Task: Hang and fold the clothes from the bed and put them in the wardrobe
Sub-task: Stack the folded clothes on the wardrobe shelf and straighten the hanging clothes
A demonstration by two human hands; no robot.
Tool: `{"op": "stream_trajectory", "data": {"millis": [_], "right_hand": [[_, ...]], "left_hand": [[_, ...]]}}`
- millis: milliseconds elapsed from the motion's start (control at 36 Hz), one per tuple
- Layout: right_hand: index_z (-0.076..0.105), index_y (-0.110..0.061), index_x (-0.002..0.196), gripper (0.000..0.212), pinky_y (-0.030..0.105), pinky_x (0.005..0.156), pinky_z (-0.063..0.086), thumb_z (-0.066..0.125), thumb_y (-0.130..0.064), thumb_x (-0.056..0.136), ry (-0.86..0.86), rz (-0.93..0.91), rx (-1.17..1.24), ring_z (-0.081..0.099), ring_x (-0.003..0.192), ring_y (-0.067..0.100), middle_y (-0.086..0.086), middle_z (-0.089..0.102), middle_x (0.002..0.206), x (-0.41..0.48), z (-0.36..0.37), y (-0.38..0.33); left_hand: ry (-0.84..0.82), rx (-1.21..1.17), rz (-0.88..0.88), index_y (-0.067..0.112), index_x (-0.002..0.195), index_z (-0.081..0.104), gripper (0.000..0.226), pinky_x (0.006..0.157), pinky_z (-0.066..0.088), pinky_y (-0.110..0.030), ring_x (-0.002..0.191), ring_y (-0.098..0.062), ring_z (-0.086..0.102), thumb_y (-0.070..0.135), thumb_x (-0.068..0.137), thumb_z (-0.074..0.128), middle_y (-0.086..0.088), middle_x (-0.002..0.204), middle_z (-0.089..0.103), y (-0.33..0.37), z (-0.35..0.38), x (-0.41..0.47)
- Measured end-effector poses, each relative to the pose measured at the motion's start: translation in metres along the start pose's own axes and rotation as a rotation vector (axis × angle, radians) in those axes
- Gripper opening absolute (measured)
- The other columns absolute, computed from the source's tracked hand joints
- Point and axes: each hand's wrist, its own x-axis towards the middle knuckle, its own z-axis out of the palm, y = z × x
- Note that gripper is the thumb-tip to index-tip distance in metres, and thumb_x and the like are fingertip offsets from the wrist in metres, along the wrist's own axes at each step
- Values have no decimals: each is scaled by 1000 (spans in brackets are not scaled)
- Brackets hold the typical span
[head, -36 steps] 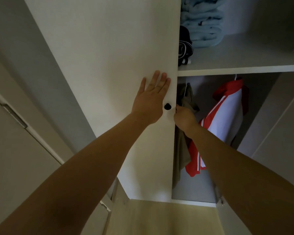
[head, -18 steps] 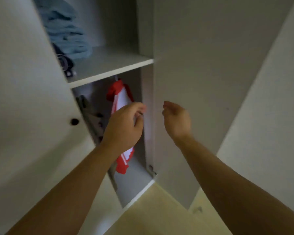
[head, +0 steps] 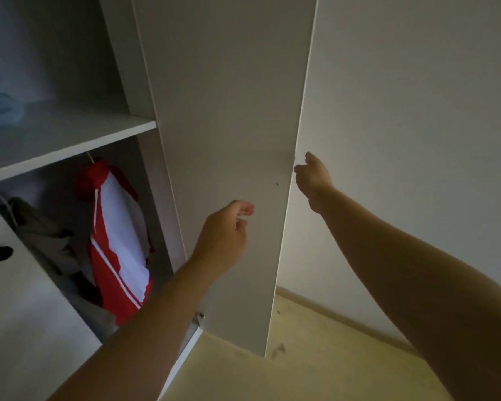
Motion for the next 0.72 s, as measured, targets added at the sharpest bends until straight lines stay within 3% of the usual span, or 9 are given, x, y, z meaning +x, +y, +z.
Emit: {"op": "stream_trajectory", "data": {"millis": [56, 194, 278, 333, 417, 528, 556, 639, 722], "right_hand": [[22, -18, 159, 61, 34, 117, 29, 38, -14, 100, -54, -22, -40, 35, 145, 25, 1, 29, 162, 10, 2, -5], [52, -12, 129, 35, 39, 101, 46, 34, -16, 99, -95, -127, -55, 55, 114, 29, 9, 59, 128, 21, 12, -7], [56, -9, 104, 29, 31, 73, 43, 31, -25, 102, -34, -179, -79, 54, 83, 22, 4, 60, 95, 17, 11, 0], [59, -11, 94, 33, 28, 63, 39, 36, -33, 103, 13, -250, -100, 50, 68, 14, -4, 57, 79, 7, 7, 6], [72, -22, 108, 32, 19, 73, 45, 48, -44, 101, 44, -357, -82, 60, 78, 1, -15, 67, 90, -23, 8, 12], [73, -28, 82, 34, 6, 58, 45, 54, -51, 98, -102, -452, -22, 65, 67, -8, -19, 71, 69, -68, 29, 11], [75, -28, 83, 33, 6, 61, 48, 56, -51, 97, -174, -469, -12, 65, 69, -9, -21, 71, 70, -77, 37, 10], [78, -25, 108, 23, 6, 83, 50, 64, -39, 96, -405, -497, 61, 67, 90, -11, -21, 74, 96, -96, 64, 11], [73, -23, 120, 25, 2, 87, 44, 63, -28, 98, -646, -527, 54, 63, 97, -14, -13, 73, 114, -108, 90, 10]], "left_hand": [[2, 24, -10, 25, 125, 62, 49, 74, 43, -7, 107, -5, 63, -5, 95, 38, 12, 125, 63, 0, 0, 2], [41, 54, -14, 25, 131, 60, 51, 76, 44, -10, 111, -5, 61, -4, 96, 37, 11, 129, 62, 4, 0, 5], [66, 92, -4, 23, 135, 58, 44, 85, 42, -7, 115, -7, 61, 2, 99, 44, 8, 132, 62, 1, 2, 3], [75, 113, -9, 21, 138, 57, 40, 91, 42, -11, 117, -9, 60, 8, 101, 49, 5, 133, 63, -2, 4, 1], [138, 106, -11, 19, 139, 57, 40, 98, 41, -14, 120, -10, 60, 10, 100, 53, 0, 131, 65, 1, 7, -4], [321, 109, 40, 22, 143, 52, 40, 96, 41, -8, 120, 4, 54, 21, 103, 52, 7, 135, 62, 18, -2, -10], [405, 107, 47, 22, 143, 52, 39, 96, 43, -9, 118, 4, 55, 25, 104, 51, 8, 133, 63, 21, -7, -12], [717, 100, 32, 18, 133, 62, 36, 86, 49, -7, 102, 14, 60, 35, 102, 53, 14, 115, 68, 26, -33, -23], [810, 217, 43, 14, 115, 72, 28, 75, 47, -1, 88, 23, 58, 34, 97, 64, 18, 101, 65, 17, -62, -37]]}}
